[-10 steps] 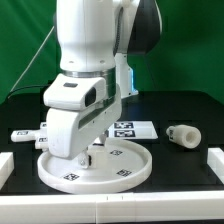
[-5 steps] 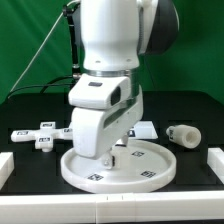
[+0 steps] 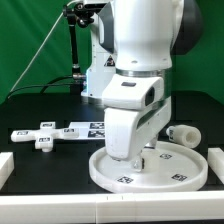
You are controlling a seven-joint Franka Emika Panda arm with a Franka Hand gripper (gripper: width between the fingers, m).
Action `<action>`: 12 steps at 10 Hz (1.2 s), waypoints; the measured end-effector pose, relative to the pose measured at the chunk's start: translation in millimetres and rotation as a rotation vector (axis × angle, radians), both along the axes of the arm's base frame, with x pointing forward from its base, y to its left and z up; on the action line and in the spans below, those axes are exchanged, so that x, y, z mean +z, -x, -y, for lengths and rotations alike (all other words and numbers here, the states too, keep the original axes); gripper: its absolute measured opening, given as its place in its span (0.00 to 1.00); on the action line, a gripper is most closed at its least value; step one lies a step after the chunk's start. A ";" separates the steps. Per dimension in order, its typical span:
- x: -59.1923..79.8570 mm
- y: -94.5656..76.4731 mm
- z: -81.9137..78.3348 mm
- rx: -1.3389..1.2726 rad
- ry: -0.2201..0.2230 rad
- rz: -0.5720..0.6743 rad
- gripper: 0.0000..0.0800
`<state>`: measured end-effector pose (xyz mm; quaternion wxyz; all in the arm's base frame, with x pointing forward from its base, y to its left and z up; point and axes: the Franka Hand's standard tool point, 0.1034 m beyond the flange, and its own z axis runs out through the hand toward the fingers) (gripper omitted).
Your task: Assemble round table
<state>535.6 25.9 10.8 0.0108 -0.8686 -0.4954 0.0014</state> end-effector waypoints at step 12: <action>50.0 18.7 5.7 -0.044 0.027 -0.013 0.81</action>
Offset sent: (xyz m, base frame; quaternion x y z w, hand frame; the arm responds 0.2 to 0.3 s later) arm 0.0000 0.0000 0.0000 0.0000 0.0000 0.0000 1.0000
